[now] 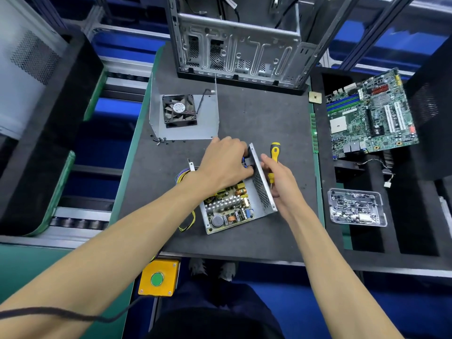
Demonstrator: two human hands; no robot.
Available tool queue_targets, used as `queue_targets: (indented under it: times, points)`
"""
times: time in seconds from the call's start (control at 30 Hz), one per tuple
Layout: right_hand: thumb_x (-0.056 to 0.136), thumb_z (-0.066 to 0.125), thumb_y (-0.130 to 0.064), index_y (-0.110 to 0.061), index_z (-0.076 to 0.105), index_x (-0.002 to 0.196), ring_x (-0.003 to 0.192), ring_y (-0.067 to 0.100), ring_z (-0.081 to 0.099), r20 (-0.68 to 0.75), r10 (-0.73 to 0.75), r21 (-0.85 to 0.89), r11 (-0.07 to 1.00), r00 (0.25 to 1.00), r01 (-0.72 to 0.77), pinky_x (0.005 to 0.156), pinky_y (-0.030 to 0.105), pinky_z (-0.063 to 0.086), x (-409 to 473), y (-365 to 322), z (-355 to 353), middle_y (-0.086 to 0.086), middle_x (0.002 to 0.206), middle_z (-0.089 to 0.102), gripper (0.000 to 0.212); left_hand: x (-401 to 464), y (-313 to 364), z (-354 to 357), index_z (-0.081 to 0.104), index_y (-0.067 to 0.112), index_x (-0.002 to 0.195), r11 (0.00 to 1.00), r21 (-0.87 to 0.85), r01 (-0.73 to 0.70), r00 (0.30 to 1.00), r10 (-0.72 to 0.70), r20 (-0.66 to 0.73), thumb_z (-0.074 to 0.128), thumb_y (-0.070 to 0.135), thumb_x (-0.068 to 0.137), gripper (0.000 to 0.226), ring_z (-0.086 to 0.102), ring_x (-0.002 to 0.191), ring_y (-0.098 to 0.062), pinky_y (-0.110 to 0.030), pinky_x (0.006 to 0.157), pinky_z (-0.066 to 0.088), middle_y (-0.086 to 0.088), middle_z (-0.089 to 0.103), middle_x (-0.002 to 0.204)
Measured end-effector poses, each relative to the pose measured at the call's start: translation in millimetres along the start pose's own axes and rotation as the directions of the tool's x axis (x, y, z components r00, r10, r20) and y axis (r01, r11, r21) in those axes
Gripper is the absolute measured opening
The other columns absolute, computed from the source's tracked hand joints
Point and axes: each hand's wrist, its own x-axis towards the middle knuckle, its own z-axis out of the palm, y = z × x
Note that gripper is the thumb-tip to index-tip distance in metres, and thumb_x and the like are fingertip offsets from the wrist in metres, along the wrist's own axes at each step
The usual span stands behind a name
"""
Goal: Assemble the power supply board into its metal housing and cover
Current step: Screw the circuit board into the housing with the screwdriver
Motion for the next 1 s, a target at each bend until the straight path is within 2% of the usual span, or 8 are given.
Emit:
queue_targets:
  times: [0.13, 0.23, 0.37, 0.53, 0.63, 0.73, 0.83, 1.0]
  points:
    - [0.105, 0.057, -0.032, -0.023, 0.062, 0.081, 0.039, -0.001, 0.054, -0.015, -0.002, -0.020, 1.000, 1.000, 0.002, 0.034, 0.012, 0.035, 3.0, 0.4, -0.2, -0.016, 0.057, 0.063, 0.026, 2.3, -1.4, -2.7, 0.061, 0.017, 0.077, 0.998, 0.052, -0.028, 0.999, 0.026, 0.027, 0.062, 0.047, 0.083, 0.030, 0.055, 0.084, -0.024, -0.038, 0.080, 0.035, 0.004, 0.060, 0.076]
    - [0.104, 0.057, -0.032, -0.021, 0.061, 0.084, 0.043, -0.001, 0.057, 0.006, -0.003, -0.045, 0.999, 1.000, 0.003, 0.038, 0.013, 0.039, 4.9, 1.2, -0.8, -0.016, 0.058, 0.064, 0.024, 4.9, 1.5, -2.3, 0.060, 0.017, 0.075, 0.996, 0.092, 0.018, 1.000, -0.019, 0.011, 0.061, 0.048, 0.083, 0.032, 0.055, 0.082, -0.025, -0.037, 0.078, 0.033, 0.003, 0.060, 0.074]
    - [0.099, 0.064, -0.035, -0.015, 0.065, 0.097, 0.078, 0.016, 0.069, 0.038, -0.002, -0.051, 0.999, 0.999, 0.004, 0.073, 0.033, 0.056, 8.7, 4.7, 0.9, 0.002, 0.084, 0.070, 0.020, 6.1, -1.9, 1.2, 0.061, 0.017, 0.081, 0.998, 0.015, -0.053, 0.998, 0.053, 0.033, 0.066, 0.042, 0.083, 0.026, 0.055, 0.085, -0.024, -0.035, 0.077, 0.034, 0.002, 0.058, 0.079]
    - [0.093, 0.066, -0.042, -0.020, 0.065, 0.096, 0.088, 0.021, 0.067, 0.027, -0.006, -0.031, 1.000, 1.000, 0.007, 0.088, 0.045, 0.054, 11.4, 9.3, 1.6, 0.007, 0.093, 0.069, 0.022, 4.9, -0.7, 4.5, 0.070, 0.017, 0.090, 0.997, -0.045, -0.068, 0.997, 0.070, 0.039, 0.067, 0.045, 0.084, 0.029, 0.057, 0.086, -0.022, -0.037, 0.081, 0.041, 0.002, 0.066, 0.085]
    - [0.093, 0.064, -0.044, -0.025, 0.065, 0.086, 0.087, 0.020, 0.066, 0.007, -0.015, -0.046, 0.999, 1.000, 0.015, 0.087, 0.045, 0.052, 13.1, 11.2, 2.5, 0.006, 0.091, 0.068, 0.021, 2.4, 1.1, 7.6, 0.071, 0.018, 0.096, 0.998, -0.062, -0.002, 0.999, 0.004, 0.034, 0.065, 0.045, 0.087, 0.029, 0.059, 0.090, -0.023, -0.034, 0.076, 0.034, 0.002, 0.068, 0.089]
    - [0.094, 0.063, -0.047, -0.024, 0.064, 0.090, 0.083, 0.017, 0.064, -0.021, -0.040, -0.086, 0.996, 0.999, 0.038, 0.082, 0.041, 0.050, 12.6, 12.9, 3.5, 0.004, 0.089, 0.066, 0.024, -2.7, 3.5, 11.3, 0.070, 0.015, 0.106, 0.999, -0.032, 0.009, 0.999, -0.008, 0.047, 0.061, 0.041, 0.092, 0.031, 0.061, 0.096, -0.027, -0.036, 0.078, 0.037, -0.003, 0.068, 0.099]
    - [0.095, 0.063, -0.047, -0.027, 0.067, 0.085, 0.082, 0.015, 0.066, -0.035, -0.063, -0.088, 0.994, 0.997, 0.060, 0.081, 0.039, 0.052, 12.1, 15.2, 2.9, -0.001, 0.085, 0.069, 0.023, -5.0, 4.1, 9.5, 0.070, 0.014, 0.106, 0.988, -0.155, 0.027, 0.998, -0.018, 0.061, 0.064, 0.037, 0.092, 0.027, 0.061, 0.093, -0.027, -0.033, 0.072, 0.039, -0.004, 0.065, 0.098]
    - [0.099, 0.059, -0.045, -0.014, 0.067, 0.102, 0.089, 0.019, 0.064, -0.058, -0.070, -0.094, 0.994, 0.996, 0.064, 0.087, 0.042, 0.051, 11.4, 18.7, 2.3, 0.005, 0.094, 0.069, 0.032, -9.2, 10.6, 3.7, 0.069, 0.015, 0.118, 0.975, -0.218, 0.034, 0.990, -0.003, 0.141, 0.062, 0.033, 0.096, 0.029, 0.060, 0.100, -0.024, -0.037, 0.083, 0.047, -0.004, 0.064, 0.108]
